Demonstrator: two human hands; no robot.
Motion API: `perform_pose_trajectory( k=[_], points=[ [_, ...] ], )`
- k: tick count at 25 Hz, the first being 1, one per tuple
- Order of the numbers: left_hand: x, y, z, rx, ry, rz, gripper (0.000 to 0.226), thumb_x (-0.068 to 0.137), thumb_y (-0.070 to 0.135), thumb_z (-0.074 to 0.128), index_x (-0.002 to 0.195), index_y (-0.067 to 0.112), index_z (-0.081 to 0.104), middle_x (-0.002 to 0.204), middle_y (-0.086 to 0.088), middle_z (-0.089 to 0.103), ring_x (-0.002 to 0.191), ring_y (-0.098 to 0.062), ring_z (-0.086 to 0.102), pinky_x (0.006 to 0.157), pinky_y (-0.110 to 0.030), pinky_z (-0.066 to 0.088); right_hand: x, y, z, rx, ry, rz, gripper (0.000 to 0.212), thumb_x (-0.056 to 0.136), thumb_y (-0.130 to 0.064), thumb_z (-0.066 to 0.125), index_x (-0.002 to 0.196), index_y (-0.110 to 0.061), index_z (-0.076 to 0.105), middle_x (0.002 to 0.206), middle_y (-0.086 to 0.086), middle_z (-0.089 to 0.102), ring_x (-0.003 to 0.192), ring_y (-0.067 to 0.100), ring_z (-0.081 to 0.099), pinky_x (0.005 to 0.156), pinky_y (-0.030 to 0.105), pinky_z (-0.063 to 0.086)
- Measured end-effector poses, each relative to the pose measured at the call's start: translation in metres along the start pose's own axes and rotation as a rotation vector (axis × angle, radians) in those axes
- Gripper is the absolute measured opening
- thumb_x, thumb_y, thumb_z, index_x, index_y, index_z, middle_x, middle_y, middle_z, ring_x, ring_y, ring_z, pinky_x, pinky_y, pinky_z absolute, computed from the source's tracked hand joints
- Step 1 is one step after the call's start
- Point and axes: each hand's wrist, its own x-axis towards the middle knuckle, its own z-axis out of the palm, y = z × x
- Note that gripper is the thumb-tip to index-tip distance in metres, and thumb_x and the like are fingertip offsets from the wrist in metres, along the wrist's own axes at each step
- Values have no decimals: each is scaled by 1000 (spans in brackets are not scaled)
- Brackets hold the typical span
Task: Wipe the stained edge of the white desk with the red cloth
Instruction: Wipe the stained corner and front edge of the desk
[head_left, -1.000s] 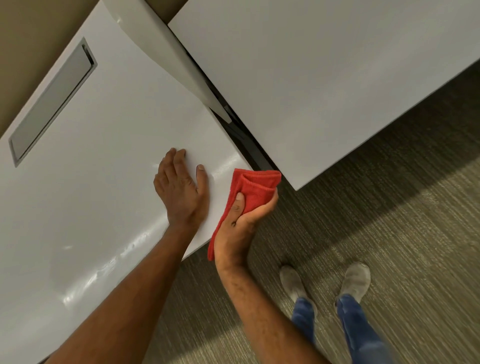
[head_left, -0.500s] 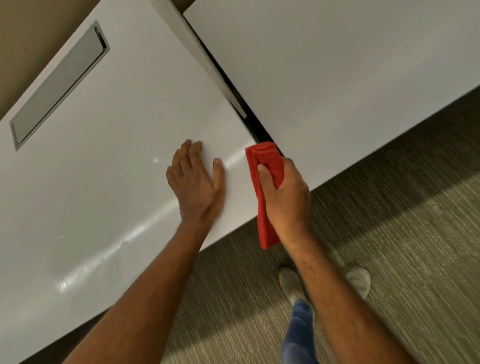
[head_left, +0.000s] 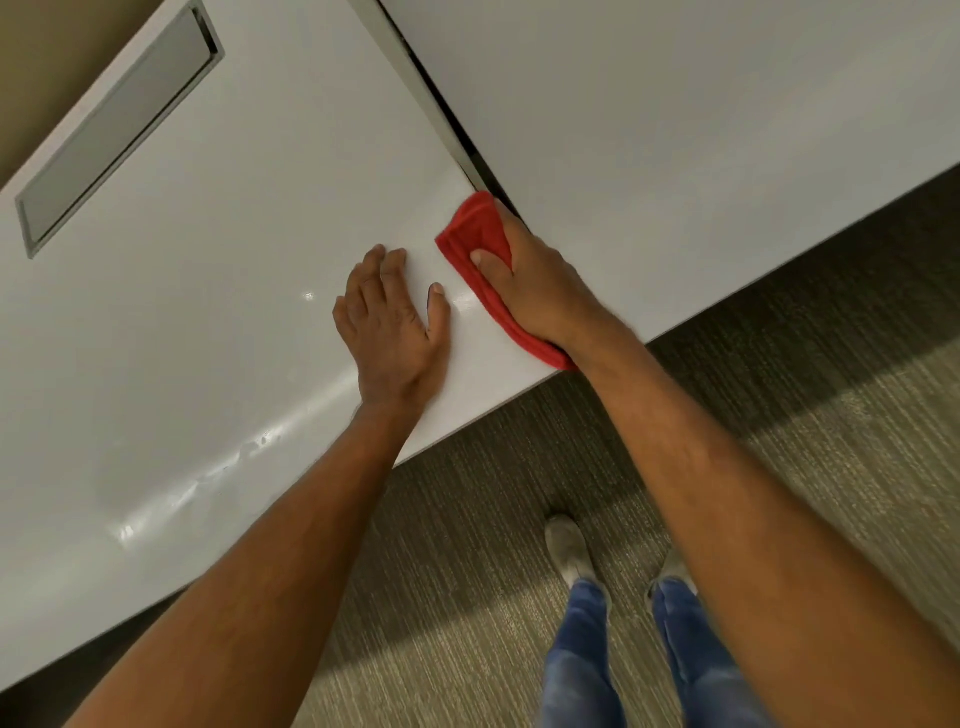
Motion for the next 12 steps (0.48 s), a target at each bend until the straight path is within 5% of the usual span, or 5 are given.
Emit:
perform_pose_trajectory(
  k=[2, 4, 6, 10, 12],
  points=[
    [0, 0, 1, 8, 0, 6, 59, 102, 52, 38, 153, 22, 37, 164, -3, 35, 153, -25, 29, 124, -53, 23, -37, 13, 7, 30, 82, 41, 59, 110, -50, 41, 164, -34, 24, 128, -1, 65, 98, 7, 66, 73, 19, 51],
    [0, -1, 1, 11, -6, 7, 58, 102, 52, 37, 152, 21, 38, 163, -3, 36, 152, -26, 29, 124, -54, 23, -70, 20, 26, 118, 289, 93, 50, 108, -52, 43, 154, -33, 42, 115, -6, 66, 94, 5, 68, 75, 27, 61],
    [0, -2, 1, 12, -9, 7, 58, 102, 51, 37, 151, 21, 38, 162, -4, 36, 152, -26, 30, 123, -54, 24, -92, 15, 58, 282, 560, 156, 45, 108, -45, 47, 150, -28, 49, 124, -2, 63, 105, 12, 69, 86, 34, 64],
    [-1, 0, -2, 14, -39, 10, 60, 102, 53, 33, 152, 20, 37, 164, -5, 34, 154, -28, 27, 123, -57, 21, -93, -11, 112, 469, 907, 229, 62, 109, -24, 51, 164, -15, 24, 156, 19, 40, 133, 28, 57, 101, 38, 60],
    [-1, 0, -4, -10, -56, 4, 62, 103, 55, 31, 154, 19, 35, 165, -5, 31, 155, -28, 23, 125, -57, 16, -85, -20, 125, 430, 988, 247, 66, 109, -22, 51, 165, -10, 20, 164, 25, 27, 141, 31, 49, 110, 24, 52]
  ],
)
